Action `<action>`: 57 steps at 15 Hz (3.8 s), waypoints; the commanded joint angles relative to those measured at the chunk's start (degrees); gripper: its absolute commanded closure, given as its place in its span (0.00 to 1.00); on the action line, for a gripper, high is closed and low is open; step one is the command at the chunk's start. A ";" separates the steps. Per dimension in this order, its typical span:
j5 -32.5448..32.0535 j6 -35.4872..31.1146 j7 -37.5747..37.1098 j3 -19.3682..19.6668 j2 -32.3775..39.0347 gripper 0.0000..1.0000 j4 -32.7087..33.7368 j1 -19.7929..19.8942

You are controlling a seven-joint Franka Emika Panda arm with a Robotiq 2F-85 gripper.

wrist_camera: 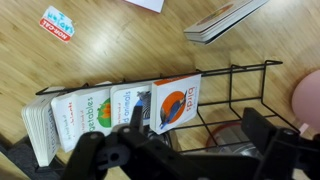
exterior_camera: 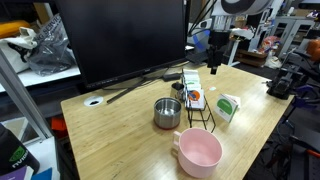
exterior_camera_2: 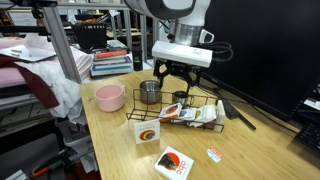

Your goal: Remove the white and orange book from the rack and put it on the table

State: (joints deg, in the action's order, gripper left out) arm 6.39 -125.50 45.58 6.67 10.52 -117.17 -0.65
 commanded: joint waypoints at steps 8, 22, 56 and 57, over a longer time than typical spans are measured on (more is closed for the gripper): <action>0.69 3.09 2.48 -3.74 3.20 0.00 3.56 3.26; 0.38 13.99 7.44 -8.98 20.97 0.00 20.82 8.23; 1.19 19.37 12.35 -11.54 30.59 0.35 28.66 10.44; 1.27 19.19 12.23 -11.55 30.58 0.42 28.64 10.44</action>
State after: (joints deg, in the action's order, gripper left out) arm 6.41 -107.77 56.61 -3.70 40.01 -89.92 8.47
